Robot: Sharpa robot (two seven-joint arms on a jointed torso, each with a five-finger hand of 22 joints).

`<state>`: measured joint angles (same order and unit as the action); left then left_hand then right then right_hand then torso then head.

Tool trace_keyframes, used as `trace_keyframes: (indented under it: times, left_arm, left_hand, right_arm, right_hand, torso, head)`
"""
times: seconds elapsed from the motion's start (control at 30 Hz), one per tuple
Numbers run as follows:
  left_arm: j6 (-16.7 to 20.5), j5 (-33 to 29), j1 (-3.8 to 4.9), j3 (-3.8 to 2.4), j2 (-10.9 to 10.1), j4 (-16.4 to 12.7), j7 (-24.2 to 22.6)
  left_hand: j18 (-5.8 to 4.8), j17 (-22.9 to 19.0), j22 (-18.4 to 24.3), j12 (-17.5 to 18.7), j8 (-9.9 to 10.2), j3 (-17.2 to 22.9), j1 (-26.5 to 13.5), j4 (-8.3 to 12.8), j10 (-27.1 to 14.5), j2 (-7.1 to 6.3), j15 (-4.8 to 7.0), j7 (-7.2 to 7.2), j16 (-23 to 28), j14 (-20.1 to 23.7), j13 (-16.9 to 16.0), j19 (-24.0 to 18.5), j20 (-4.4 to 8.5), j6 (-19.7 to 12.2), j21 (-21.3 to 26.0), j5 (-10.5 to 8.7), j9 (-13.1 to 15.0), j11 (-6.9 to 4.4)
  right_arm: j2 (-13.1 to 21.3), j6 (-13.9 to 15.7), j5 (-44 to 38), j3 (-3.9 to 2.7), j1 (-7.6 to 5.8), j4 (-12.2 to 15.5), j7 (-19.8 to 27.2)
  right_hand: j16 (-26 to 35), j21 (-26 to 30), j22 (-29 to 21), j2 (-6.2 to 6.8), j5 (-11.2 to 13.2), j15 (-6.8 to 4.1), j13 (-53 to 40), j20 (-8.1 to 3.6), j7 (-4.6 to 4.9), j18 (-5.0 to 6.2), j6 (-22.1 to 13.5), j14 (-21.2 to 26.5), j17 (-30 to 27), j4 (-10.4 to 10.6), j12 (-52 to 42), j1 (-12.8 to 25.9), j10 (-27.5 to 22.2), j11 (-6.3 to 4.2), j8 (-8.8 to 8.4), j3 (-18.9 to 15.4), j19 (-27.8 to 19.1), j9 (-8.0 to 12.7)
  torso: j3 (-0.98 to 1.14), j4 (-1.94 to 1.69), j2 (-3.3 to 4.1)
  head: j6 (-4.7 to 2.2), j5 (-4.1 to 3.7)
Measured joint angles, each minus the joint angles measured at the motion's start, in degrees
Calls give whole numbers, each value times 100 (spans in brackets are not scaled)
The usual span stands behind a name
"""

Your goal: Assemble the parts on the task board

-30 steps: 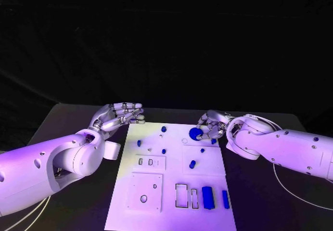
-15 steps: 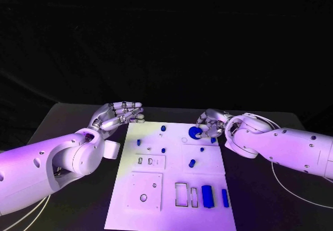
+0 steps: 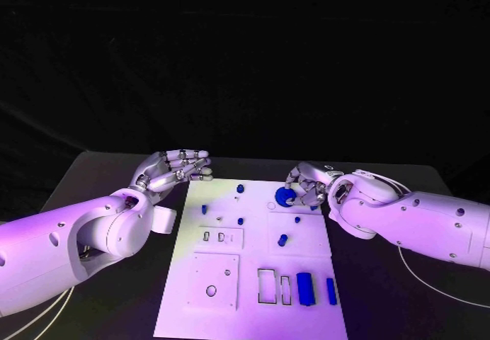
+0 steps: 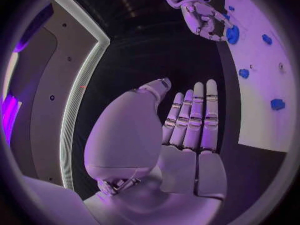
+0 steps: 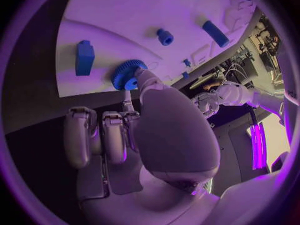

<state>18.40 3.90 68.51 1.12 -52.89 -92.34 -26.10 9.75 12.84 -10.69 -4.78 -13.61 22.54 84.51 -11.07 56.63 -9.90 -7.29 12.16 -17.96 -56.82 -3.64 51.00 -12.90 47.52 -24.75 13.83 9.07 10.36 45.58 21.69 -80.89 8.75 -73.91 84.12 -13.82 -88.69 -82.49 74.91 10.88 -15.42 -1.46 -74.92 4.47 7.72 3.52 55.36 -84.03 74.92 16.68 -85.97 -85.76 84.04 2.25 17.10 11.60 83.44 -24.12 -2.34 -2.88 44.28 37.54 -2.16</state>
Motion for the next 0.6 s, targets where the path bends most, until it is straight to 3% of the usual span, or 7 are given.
trace_keyframes:
  times: [0.13, 0.27, 0.6]
  left_arm:
    - [-2, 0, 0, 0, 4, 9, 2]
    - [-5, 0, 0, 0, 14, 22, 4]
    - [-12, 0, -1, 0, 43, 44, 9]
  left_hand:
    - [0, 0, 0, 0, 0, 0, 0, 0, 0, 0, 0, 0, 0, 0, 0, 0, 0, 0, 0, 0, 0, 0]
    - [0, -1, 0, 0, 0, 0, 0, 0, 0, 0, 0, 0, 0, 0, 0, 0, 0, 0, 0, 0, 0, 0]
    - [0, 11, 5, 31, 0, 0, -31, 0, 0, 31, 0, 0, 0, 0, 0, 0, 0, 0, 0, 0, -5, 0]
  right_arm:
    - [19, 275, -277, -1, 6, 177, -64]
    - [-7, 519, -610, -10, -26, 399, -174]
    - [-463, 712, -1174, -17, -69, 648, -417]
  right_hand:
    - [0, -21, 0, -3, 1, -20, 0, -8, 4, 0, 34, 20, 0, -11, -1, 59, -21, -20, 3, 37, 7, 0]
    - [0, -55, 0, -3, 3, -20, 1, -7, 3, -68, 34, 21, 0, -15, -29, 105, -21, -21, 3, 77, 7, 0]
    - [0, -82, -1, 6, 15, -41, 1, -27, 3, -89, 34, 0, -1, -17, -30, 127, -21, -20, -5, 141, 27, 0]
  torso:
    - [0, 1, -5]
    - [0, 1, -7]
    - [-3, -10, -1]
  head:
    - [-9, -1]
    - [-10, 0]
    - [-11, 19]
